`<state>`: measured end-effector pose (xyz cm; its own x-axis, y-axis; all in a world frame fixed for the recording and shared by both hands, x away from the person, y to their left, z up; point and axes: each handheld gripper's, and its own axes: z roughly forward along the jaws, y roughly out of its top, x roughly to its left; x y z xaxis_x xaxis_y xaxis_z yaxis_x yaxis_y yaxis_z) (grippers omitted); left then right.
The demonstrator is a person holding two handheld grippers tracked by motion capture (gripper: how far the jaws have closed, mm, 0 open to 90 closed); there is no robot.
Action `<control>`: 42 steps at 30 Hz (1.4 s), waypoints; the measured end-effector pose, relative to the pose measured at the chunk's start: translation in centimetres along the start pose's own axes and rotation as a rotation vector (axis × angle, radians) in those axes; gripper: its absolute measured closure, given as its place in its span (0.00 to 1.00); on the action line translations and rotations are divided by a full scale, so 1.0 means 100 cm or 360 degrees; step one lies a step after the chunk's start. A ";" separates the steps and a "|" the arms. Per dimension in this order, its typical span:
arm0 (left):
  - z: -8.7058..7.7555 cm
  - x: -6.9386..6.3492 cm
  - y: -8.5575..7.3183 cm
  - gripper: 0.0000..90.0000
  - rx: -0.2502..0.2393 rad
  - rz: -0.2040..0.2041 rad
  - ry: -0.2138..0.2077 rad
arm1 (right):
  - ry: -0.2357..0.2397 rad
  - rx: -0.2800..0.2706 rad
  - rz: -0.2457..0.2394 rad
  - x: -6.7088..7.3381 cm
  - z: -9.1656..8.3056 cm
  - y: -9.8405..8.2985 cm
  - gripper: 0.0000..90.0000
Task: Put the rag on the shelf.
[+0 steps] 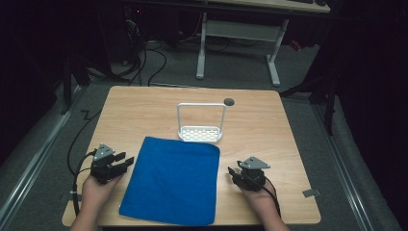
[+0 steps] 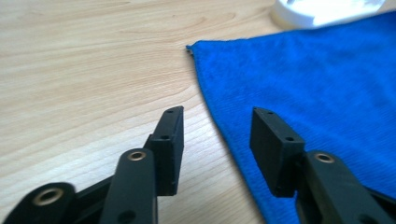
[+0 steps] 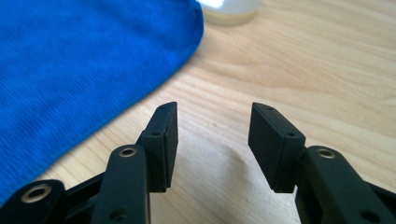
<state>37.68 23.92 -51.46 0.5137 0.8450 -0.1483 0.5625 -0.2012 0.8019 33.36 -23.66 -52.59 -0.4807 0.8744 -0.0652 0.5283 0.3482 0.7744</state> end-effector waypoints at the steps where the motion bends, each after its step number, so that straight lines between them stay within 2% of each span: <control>1: 0.001 -0.001 0.000 0.64 0.0001 0.0002 -0.0001 | -0.0004 -0.0012 -0.0005 0.001 -0.001 0.001 0.59; 4: 0.004 -0.004 -0.001 0.64 0.0020 0.0039 0.0003 | -0.0008 -0.0034 -0.0017 0.003 -0.002 0.002 0.59; 5: 0.008 -0.007 -0.001 0.64 0.0056 0.0084 0.0010 | 0.0003 -0.0041 -0.0013 0.004 -0.004 0.002 0.59; 8: 0.010 -0.007 -0.001 0.65 0.0058 0.0087 0.0010 | 0.0019 -0.0047 -0.0003 0.004 -0.003 0.003 0.60; 12: 0.008 -0.007 0.000 0.70 0.0045 0.0079 -0.0026 | 0.0038 -0.0053 0.0009 0.005 -0.003 0.004 0.61; 14: 0.008 -0.010 0.001 0.74 0.0041 0.0088 -0.0050 | 0.0056 -0.0059 -0.0002 0.007 -0.003 0.004 0.62; 15: 0.008 -0.013 0.001 0.78 0.0044 0.0112 -0.0084 | 0.0093 -0.0072 -0.0017 0.011 -0.004 0.006 0.67; 16: 0.008 -0.013 0.001 0.81 0.0044 0.0112 -0.0084 | 0.0093 -0.0072 -0.0017 0.011 -0.004 0.006 0.67; 17: 0.008 -0.017 0.001 0.84 0.0068 0.0147 -0.0121 | 0.0140 -0.0082 -0.0034 0.016 -0.004 0.009 0.77; 19: 0.010 -0.023 0.000 0.91 0.0104 0.0198 -0.0143 | 0.0188 -0.0092 -0.0074 0.023 -0.004 0.012 0.96; 20: 0.010 -0.023 0.000 0.94 0.0104 0.0198 -0.0143 | 0.0188 -0.0092 -0.0074 0.023 -0.004 0.012 0.96; 21: 0.011 -0.030 -0.002 0.96 0.0144 0.0250 -0.0175 | 0.0229 -0.0051 -0.0147 0.033 -0.002 0.016 1.00; 22: 0.011 -0.030 -0.002 0.99 0.0144 0.0250 -0.0175 | 0.0229 -0.0051 -0.0147 0.033 -0.002 0.016 1.00; 23: 0.013 -0.037 -0.003 1.00 0.0182 0.0325 -0.0188 | 0.0293 -0.0014 -0.0207 0.043 0.003 0.019 1.00; 25: 0.016 -0.044 -0.006 1.00 0.0250 0.0402 -0.0179 | 0.0365 0.0014 -0.0242 0.053 0.007 0.020 1.00; 26: 0.016 -0.044 -0.006 1.00 0.0250 0.0402 -0.0179 | 0.0365 0.0014 -0.0242 0.053 0.007 0.020 1.00; 28: 0.018 -0.048 -0.009 1.00 0.0307 0.0428 -0.0174 | 0.0403 0.0064 -0.0290 0.061 0.011 0.019 1.00; 30: 0.017 -0.050 -0.012 1.00 0.0296 0.0432 -0.0191 | 0.0406 0.0081 -0.0305 0.063 0.012 0.019 1.00; 32: 0.016 -0.052 -0.012 1.00 0.0307 0.0438 -0.0200 | 0.0403 0.0138 -0.0334 0.066 0.013 0.016 1.00; 34: 0.015 -0.054 -0.014 1.00 0.0305 0.0422 -0.0226 | 0.0395 0.0141 -0.0330 0.066 0.012 0.014 1.00; 36: 0.013 -0.058 -0.018 1.00 0.0287 0.0414 -0.0273 | 0.0382 0.0138 -0.0307 0.061 0.007 0.010 1.00; 37: 0.011 -0.066 -0.019 1.00 0.0306 0.0456 -0.0281 | 0.0373 0.0140 -0.0304 0.058 0.004 0.008 1.00; 38: 0.011 -0.066 -0.019 1.00 0.0306 0.0456 -0.0281 | 0.0373 0.0140 -0.0304 0.058 0.004 0.008 1.00; 39: 0.010 -0.073 -0.021 1.00 0.0302 0.0460 -0.0322 | 0.0352 0.0148 -0.0281 0.054 -0.001 0.004 1.00; 40: 0.010 -0.073 -0.021 1.00 0.0302 0.0460 -0.0322 | 0.0352 0.0148 -0.0281 0.054 -0.001 0.004 1.00; 41: 0.010 -0.081 -0.023 1.00 0.0308 0.0473 -0.0371 | 0.0328 0.0158 -0.0254 0.048 -0.007 -0.001 1.00; 42: 0.010 -0.081 -0.023 1.00 0.0308 0.0473 -0.0371 | 0.0328 0.0158 -0.0254 0.048 -0.007 -0.001 1.00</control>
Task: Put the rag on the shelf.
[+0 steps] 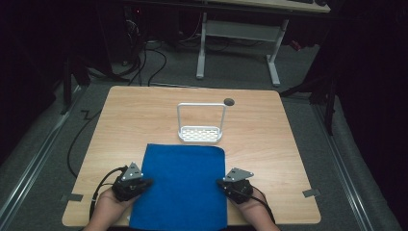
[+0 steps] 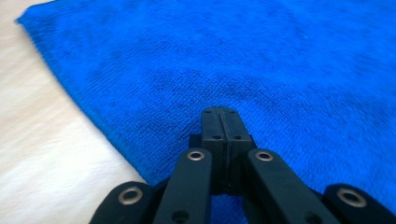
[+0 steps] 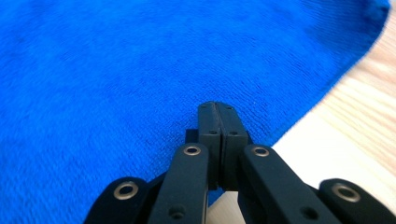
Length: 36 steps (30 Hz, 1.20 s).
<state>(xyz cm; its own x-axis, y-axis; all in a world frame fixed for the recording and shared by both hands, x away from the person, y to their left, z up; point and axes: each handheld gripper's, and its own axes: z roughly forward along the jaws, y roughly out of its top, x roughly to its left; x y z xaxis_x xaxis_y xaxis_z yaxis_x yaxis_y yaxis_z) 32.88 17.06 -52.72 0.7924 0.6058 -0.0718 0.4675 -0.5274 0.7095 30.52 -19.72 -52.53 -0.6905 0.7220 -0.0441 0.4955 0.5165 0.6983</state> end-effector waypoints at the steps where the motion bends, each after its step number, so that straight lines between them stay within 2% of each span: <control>1: 0.002 -0.006 0.001 1.00 0.0001 0.0016 -0.0033 | -0.0012 0.0005 0.0004 -0.002 -0.003 -0.003 1.00; 3: 0.007 -0.018 0.005 1.00 0.0003 0.0067 -0.0104 | -0.0077 0.0015 0.0031 -0.007 -0.013 -0.013 1.00; 6: 0.015 -0.030 0.011 1.00 0.0004 0.0134 -0.0136 | -0.0128 0.0029 0.0055 -0.013 -0.022 -0.020 1.00; 8: 0.017 -0.032 0.014 0.99 0.0004 0.0146 -0.0143 | -0.0147 0.0035 0.0062 -0.015 -0.024 -0.023 1.00; 10: 0.021 -0.032 0.017 0.97 -0.0005 0.0126 -0.0171 | -0.0164 0.0037 0.0110 -0.019 -0.029 -0.027 1.00; 12: 0.022 -0.027 0.018 0.90 -0.0042 0.0081 -0.0120 | -0.0159 0.0004 0.0114 -0.020 -0.031 -0.028 1.00; 13: 0.022 -0.027 0.018 0.87 -0.0042 0.0081 -0.0120 | -0.0164 -0.0021 0.0122 -0.020 -0.033 -0.027 1.00; 14: 0.021 -0.021 0.019 0.87 -0.0080 0.0041 -0.0058 | -0.0164 -0.0021 0.0122 -0.020 -0.033 -0.027 1.00; 15: 0.019 -0.009 0.020 0.83 -0.0148 -0.0053 0.0033 | -0.0170 -0.0067 0.0142 -0.022 -0.035 -0.026 0.98; 16: 0.018 -0.002 0.021 0.80 -0.0189 -0.0119 0.0073 | -0.0174 -0.0076 0.0153 -0.023 -0.036 -0.025 0.97; 17: 0.018 0.006 0.022 0.77 -0.0204 -0.0163 0.0118 | -0.0184 -0.0084 0.0155 -0.024 -0.035 -0.025 0.97; 18: 0.018 0.006 0.022 0.75 -0.0204 -0.0163 0.0118 | -0.0184 -0.0084 0.0155 -0.024 -0.035 -0.025 0.97; 19: 0.021 0.019 0.027 0.75 -0.0221 -0.0233 0.0180 | -0.0181 -0.0083 0.0178 -0.027 -0.033 -0.026 0.95; 22: 0.027 0.028 0.032 0.70 -0.0214 -0.0251 0.0247 | -0.0181 -0.0098 0.0193 -0.031 -0.032 -0.025 0.94; 23: 0.035 0.035 0.038 0.68 -0.0219 -0.0261 0.0276 | -0.0184 -0.0103 0.0201 -0.032 -0.032 -0.024 0.93; 24: 0.035 0.035 0.038 0.67 -0.0219 -0.0261 0.0276 | -0.0184 -0.0103 0.0201 -0.032 -0.032 -0.024 0.93; 25: 0.045 0.043 0.045 0.66 -0.0222 -0.0300 0.0290 | -0.0189 -0.0116 0.0211 -0.034 -0.031 -0.023 0.92; 28: 0.059 0.050 0.052 0.63 -0.0166 -0.0330 0.0310 | -0.0204 -0.0130 0.0210 -0.036 -0.030 -0.021 0.90; 31: 0.063 0.051 0.056 0.62 -0.0174 -0.0345 0.0308 | -0.0212 -0.0142 0.0222 -0.038 -0.029 -0.021 0.87; 36: 0.065 0.047 0.058 0.78 -0.0166 -0.0328 0.0333 | -0.0256 -0.0192 0.0279 -0.049 -0.025 -0.014 0.68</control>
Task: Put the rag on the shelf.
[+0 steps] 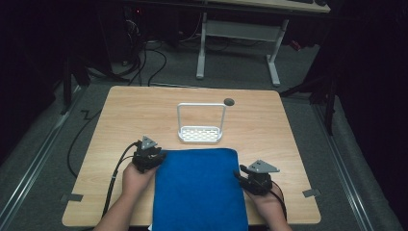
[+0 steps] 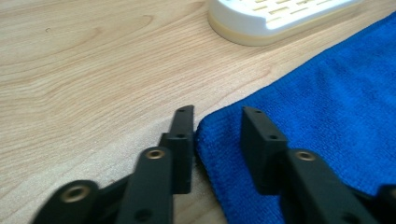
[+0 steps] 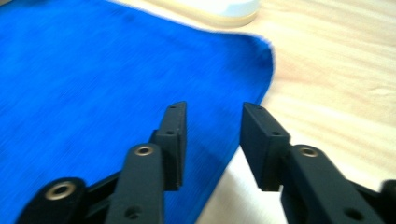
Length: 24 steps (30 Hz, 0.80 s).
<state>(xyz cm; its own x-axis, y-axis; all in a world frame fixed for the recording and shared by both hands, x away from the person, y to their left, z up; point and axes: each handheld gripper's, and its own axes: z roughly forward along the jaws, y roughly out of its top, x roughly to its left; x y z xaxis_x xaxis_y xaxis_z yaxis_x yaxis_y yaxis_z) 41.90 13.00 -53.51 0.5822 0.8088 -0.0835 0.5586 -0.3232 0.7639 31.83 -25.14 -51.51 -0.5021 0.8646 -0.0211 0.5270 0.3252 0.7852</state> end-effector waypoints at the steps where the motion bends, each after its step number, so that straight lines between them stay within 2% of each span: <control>1: 0.000 0.001 0.000 0.81 -0.0002 -0.0019 -0.0007 | -0.0009 -0.0006 0.0020 -0.004 0.005 0.004 0.65; 3: 0.000 0.003 0.000 0.89 -0.0001 -0.0042 -0.0024 | -0.0028 0.0002 0.0066 -0.009 0.013 0.011 0.62; 4: -0.001 0.007 -0.001 0.91 0.0000 -0.0095 -0.0058 | -0.0037 0.0016 0.0082 -0.012 0.018 0.015 0.61; 6: -0.001 0.007 -0.001 0.95 0.0004 -0.0096 -0.0067 | -0.0048 0.0011 0.0078 -0.015 0.023 0.018 0.61; 8: -0.001 0.005 -0.001 0.96 0.0010 -0.0074 -0.0067 | -0.0098 0.0060 0.0086 -0.022 0.037 0.026 0.60; 9: -0.001 0.004 -0.001 0.96 0.0009 -0.0054 -0.0062 | -0.0093 0.0085 0.0112 -0.027 0.048 0.031 0.60; 11: -0.001 0.005 -0.001 0.97 0.0012 -0.0055 -0.0073 | -0.0103 0.0095 0.0115 -0.030 0.059 0.036 0.62; 12: -0.001 0.005 -0.001 0.97 0.0012 -0.0055 -0.0073 | -0.0103 0.0095 0.0115 -0.030 0.059 0.036 0.62; 14: -0.002 0.005 -0.002 0.97 -0.0006 -0.0055 -0.0089 | -0.0128 0.0112 0.0084 -0.029 0.068 0.039 0.79; 15: -0.002 0.005 -0.002 0.97 -0.0006 -0.0055 -0.0089 | -0.0128 0.0112 0.0084 -0.029 0.068 0.039 0.79; 16: -0.004 0.005 -0.002 0.97 -0.0028 -0.0055 -0.0092 | -0.0127 0.0120 0.0073 -0.029 0.069 0.039 0.91; 17: -0.006 0.006 -0.003 0.97 -0.0069 -0.0070 -0.0109 | -0.0114 0.0093 0.0087 -0.028 0.066 0.039 0.98; 18: -0.006 0.006 -0.003 0.98 -0.0069 -0.0070 -0.0109 | -0.0114 0.0093 0.0087 -0.028 0.066 0.039 0.98; 19: -0.008 0.008 -0.005 0.98 -0.0109 -0.0094 -0.0117 | -0.0095 0.0034 0.0081 -0.025 0.060 0.038 0.98; 20: -0.010 0.008 -0.006 0.98 -0.0141 -0.0095 -0.0127 | -0.0095 0.0034 0.0081 -0.025 0.060 0.038 0.98; 22: -0.012 0.006 -0.005 0.98 -0.0153 -0.0065 -0.0134 | -0.0081 -0.0059 0.0083 -0.019 0.049 0.039 0.98; 24: -0.014 0.004 -0.005 0.98 -0.0166 -0.0052 -0.0131 | -0.0071 -0.0104 0.0074 -0.015 0.043 0.039 0.98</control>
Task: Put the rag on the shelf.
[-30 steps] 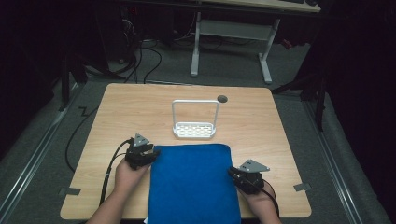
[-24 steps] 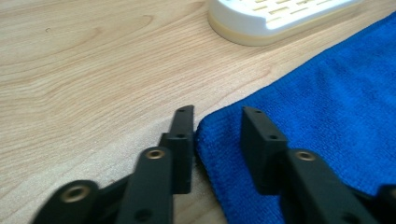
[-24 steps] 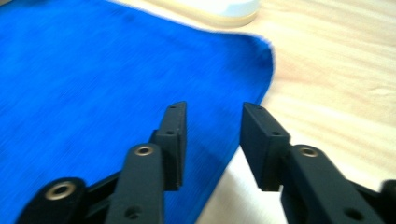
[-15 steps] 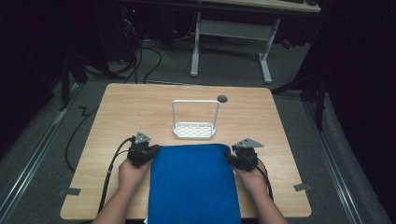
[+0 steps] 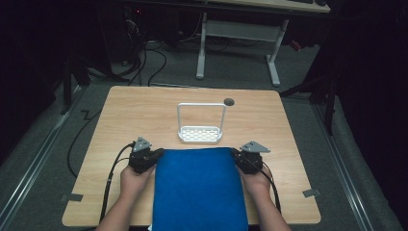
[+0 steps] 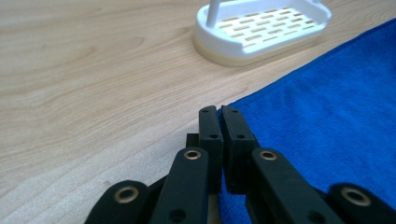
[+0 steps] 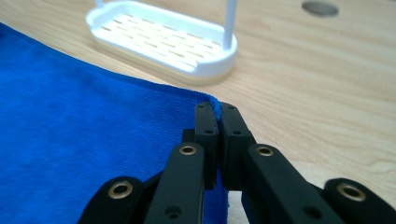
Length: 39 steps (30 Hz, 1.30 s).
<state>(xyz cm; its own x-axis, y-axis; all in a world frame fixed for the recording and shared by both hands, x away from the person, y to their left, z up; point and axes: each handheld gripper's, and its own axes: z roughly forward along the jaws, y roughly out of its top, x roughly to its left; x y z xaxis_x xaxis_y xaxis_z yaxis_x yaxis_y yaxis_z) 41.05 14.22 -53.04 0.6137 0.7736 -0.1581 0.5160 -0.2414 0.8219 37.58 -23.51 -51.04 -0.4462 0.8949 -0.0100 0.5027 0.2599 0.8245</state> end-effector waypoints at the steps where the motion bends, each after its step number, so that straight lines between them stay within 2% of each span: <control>1: -0.005 -0.004 0.001 0.98 -0.0042 0.0013 -0.0005 | 0.0003 -0.0022 -0.0012 0.002 -0.003 0.000 0.98; 2: -0.005 -0.004 0.001 0.98 -0.0042 0.0013 -0.0005 | 0.0003 -0.0022 -0.0012 0.002 -0.003 0.000 0.98; 3: -0.009 -0.006 0.002 0.98 -0.0080 0.0009 -0.0014 | 0.0016 -0.0072 -0.0016 0.003 -0.009 0.001 0.98; 4: -0.012 -0.007 0.003 0.98 -0.0098 0.0009 -0.0016 | 0.0016 -0.0085 -0.0016 0.004 -0.011 0.002 0.98; 5: -0.020 -0.010 0.005 0.98 -0.0156 0.0029 -0.0005 | 0.0018 -0.0106 -0.0013 0.004 -0.014 0.003 0.98; 6: -0.020 -0.010 0.005 0.98 -0.0156 0.0029 -0.0005 | 0.0018 -0.0106 -0.0013 0.004 -0.014 0.003 0.98; 7: -0.028 -0.013 0.008 0.98 -0.0223 0.0030 0.0005 | 0.0026 -0.0160 0.0004 0.004 -0.020 0.005 0.98; 8: -0.028 -0.013 0.008 0.98 -0.0223 0.0030 0.0005 | 0.0026 -0.0160 0.0004 0.004 -0.020 0.005 0.98; 12: -0.047 -0.018 0.013 0.98 -0.0363 0.0041 0.0023 | 0.0023 -0.0247 0.0006 0.005 -0.033 0.009 0.98; 15: -0.052 -0.020 0.015 0.98 -0.0401 0.0050 0.0027 | 0.0018 -0.0284 0.0011 0.006 -0.038 0.011 0.98; 17: -0.059 -0.023 0.018 0.98 -0.0457 0.0068 0.0032 | 0.0014 -0.0347 0.0006 0.007 -0.046 0.015 0.98; 18: -0.059 -0.023 0.018 0.98 -0.0457 0.0068 0.0032 | 0.0011 -0.0360 0.0001 0.008 -0.048 0.016 0.98; 19: -0.064 -0.025 0.020 0.98 -0.0497 0.0077 0.0033 | 0.0008 -0.0378 -0.0005 0.009 -0.051 0.017 0.98; 22: -0.068 -0.027 0.022 0.98 -0.0528 0.0095 0.0032 | 0.0007 -0.0412 -0.0002 0.010 -0.055 0.020 0.98; 24: -0.074 -0.032 0.025 0.98 -0.0576 0.0109 0.0022 | 0.0009 -0.0459 -0.0008 0.013 -0.061 0.023 0.98; 39: -0.101 -0.052 0.041 0.98 -0.0719 0.0213 0.0020 | 0.0043 -0.0632 -0.0045 0.023 -0.090 0.039 0.98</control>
<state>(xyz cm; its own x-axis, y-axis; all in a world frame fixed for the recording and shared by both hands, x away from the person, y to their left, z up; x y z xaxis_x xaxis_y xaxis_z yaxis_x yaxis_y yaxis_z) 33.97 15.13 -43.34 0.6482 0.7609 -0.0303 0.1195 -0.0624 0.9909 31.90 -23.68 -42.74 -0.4777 0.8781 -0.0255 0.1668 0.1191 0.9788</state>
